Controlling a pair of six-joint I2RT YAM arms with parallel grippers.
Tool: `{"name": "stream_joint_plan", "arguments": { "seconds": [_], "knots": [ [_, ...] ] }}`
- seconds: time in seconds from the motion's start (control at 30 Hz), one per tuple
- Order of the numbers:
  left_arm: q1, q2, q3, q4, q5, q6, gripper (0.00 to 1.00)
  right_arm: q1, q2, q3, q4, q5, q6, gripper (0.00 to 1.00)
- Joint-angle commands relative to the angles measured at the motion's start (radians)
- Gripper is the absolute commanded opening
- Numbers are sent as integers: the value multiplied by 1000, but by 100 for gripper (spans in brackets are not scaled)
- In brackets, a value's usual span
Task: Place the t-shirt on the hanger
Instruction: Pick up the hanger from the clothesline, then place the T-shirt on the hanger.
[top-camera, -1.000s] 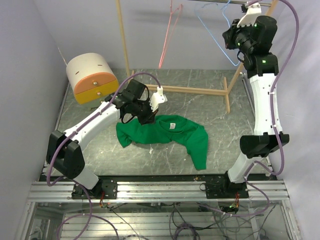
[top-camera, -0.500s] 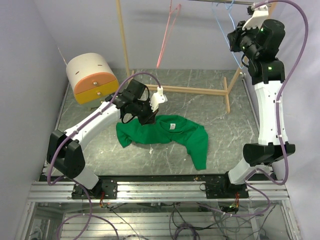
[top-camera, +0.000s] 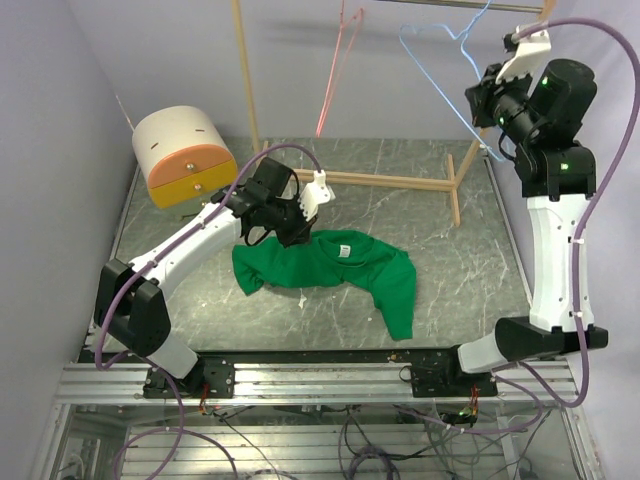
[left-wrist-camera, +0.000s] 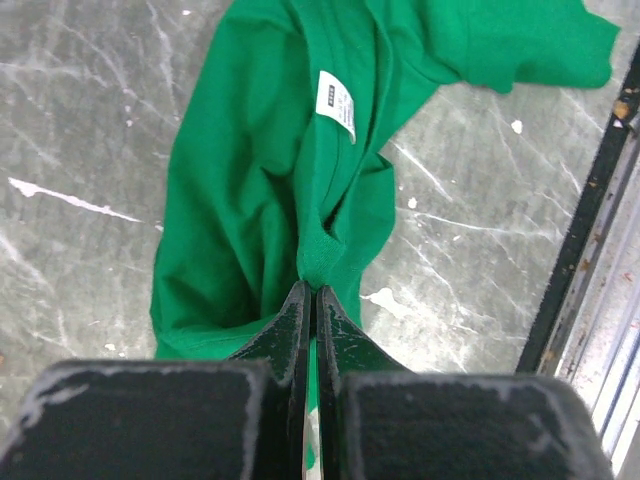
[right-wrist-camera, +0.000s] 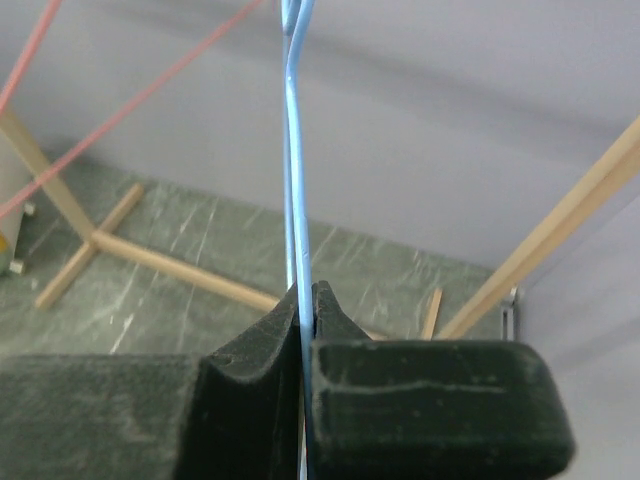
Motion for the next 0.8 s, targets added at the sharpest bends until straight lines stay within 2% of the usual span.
{"name": "stream_joint_plan", "arguments": {
  "seconds": [0.0,0.17,0.3,0.77],
  "knots": [
    [-6,-22,24,62,-88,-27,7,2,-74,-124,-129,-41,-60,0],
    [5,-29,18,75,-192,23,7,2,-187,-248,-216,-84,-91,0],
    [22,-12,24,97,-244,65,7,5,-233,-326,-299,-179,-120,0],
    [123,155,160,102,-197,162,7,33,-292,-470,-435,-463,-339,0]
  ]
}}
